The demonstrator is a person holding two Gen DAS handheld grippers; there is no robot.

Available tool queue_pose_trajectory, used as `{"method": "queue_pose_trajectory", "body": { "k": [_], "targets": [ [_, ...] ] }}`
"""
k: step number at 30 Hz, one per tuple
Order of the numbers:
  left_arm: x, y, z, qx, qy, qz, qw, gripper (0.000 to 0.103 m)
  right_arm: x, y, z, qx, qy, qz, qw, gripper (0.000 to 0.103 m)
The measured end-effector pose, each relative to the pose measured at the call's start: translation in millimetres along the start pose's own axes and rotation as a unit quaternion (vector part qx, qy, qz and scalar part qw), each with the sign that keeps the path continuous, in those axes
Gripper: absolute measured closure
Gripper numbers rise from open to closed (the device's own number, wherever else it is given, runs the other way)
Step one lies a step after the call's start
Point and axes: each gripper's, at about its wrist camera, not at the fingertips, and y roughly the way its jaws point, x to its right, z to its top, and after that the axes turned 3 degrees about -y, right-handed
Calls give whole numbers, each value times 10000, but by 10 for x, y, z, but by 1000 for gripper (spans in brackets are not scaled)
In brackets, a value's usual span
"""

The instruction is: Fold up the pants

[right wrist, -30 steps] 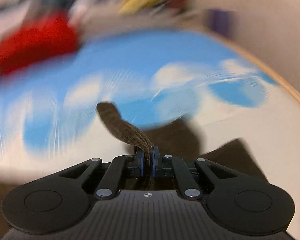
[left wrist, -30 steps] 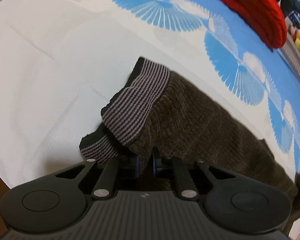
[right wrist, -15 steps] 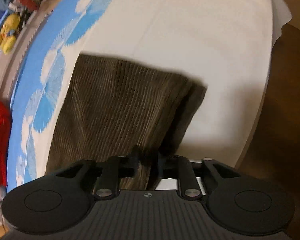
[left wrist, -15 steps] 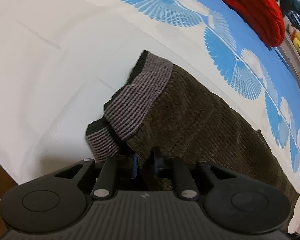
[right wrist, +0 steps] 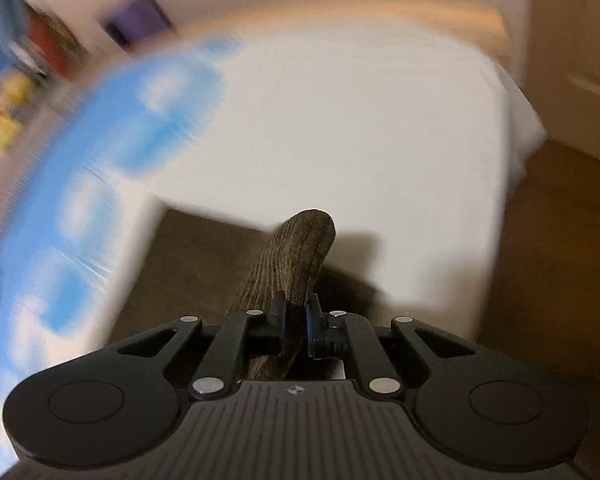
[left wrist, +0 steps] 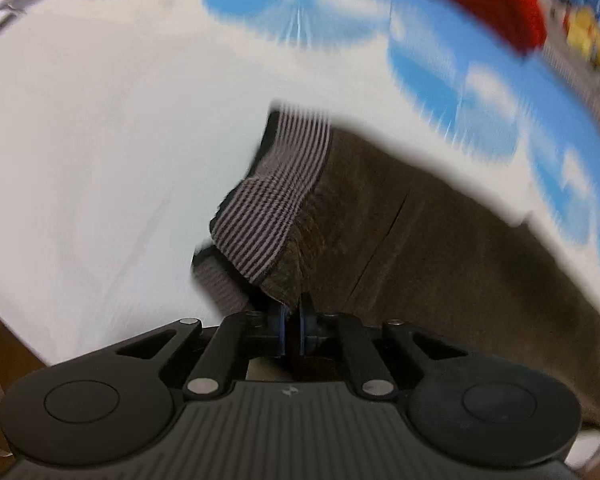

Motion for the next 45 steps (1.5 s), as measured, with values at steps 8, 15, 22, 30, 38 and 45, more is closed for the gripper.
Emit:
{"method": "queue_pose_trajectory", "body": {
  "k": [8, 15, 22, 30, 38, 45],
  "targets": [
    [-107, -280, 4, 792, 135, 382, 9960, 56, -297, -248, -101, 940, -661, -1650, 9796, 80],
    [336, -572, -36, 1997, 1183, -21, 9727, 66, -1214, -672, -510, 1853, -1982, 293, 9620, 78],
    [472, 81, -49, 541, 1725, 767, 9805, 85, -2564, -893, -1634, 891, -4504, 3009, 8359, 78],
    [239, 161, 30, 135, 1292, 561, 9899, 101, -3496, -899, -2871, -323, -5916, 3742, 7134, 78],
    [217, 182, -27, 139, 1476, 543, 9875, 101, -4207, -415, -3471, -1479, -6147, 3821, 6740, 59],
    [209, 199, -6, 95, 1538, 428, 9871, 101, -4413, -85, -3739, -2009, -6313, 3701, 6513, 58]
  ]
}}
